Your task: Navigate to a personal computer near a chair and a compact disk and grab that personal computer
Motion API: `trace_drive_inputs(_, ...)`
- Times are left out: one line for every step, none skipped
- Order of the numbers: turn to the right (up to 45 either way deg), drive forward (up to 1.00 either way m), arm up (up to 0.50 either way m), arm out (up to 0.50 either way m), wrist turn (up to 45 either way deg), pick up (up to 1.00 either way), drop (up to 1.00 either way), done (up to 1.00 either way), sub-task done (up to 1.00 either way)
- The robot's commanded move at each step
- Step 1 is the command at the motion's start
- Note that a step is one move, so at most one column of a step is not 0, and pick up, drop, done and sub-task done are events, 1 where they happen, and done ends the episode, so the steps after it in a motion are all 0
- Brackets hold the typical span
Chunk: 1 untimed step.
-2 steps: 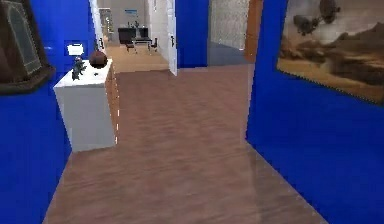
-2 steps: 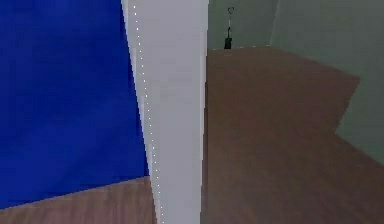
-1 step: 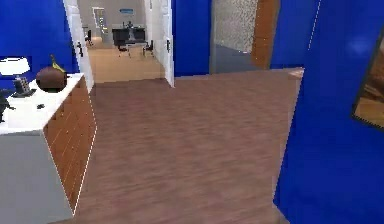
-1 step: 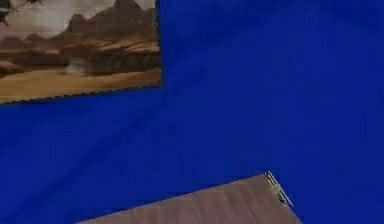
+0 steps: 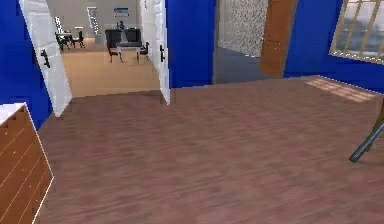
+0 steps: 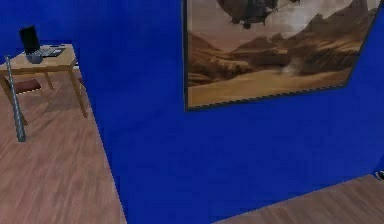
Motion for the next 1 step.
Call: trace_drive_inputs(6.0,0.00,0.00,0.00,0.0,0.00,0.00,0.00,0.00)
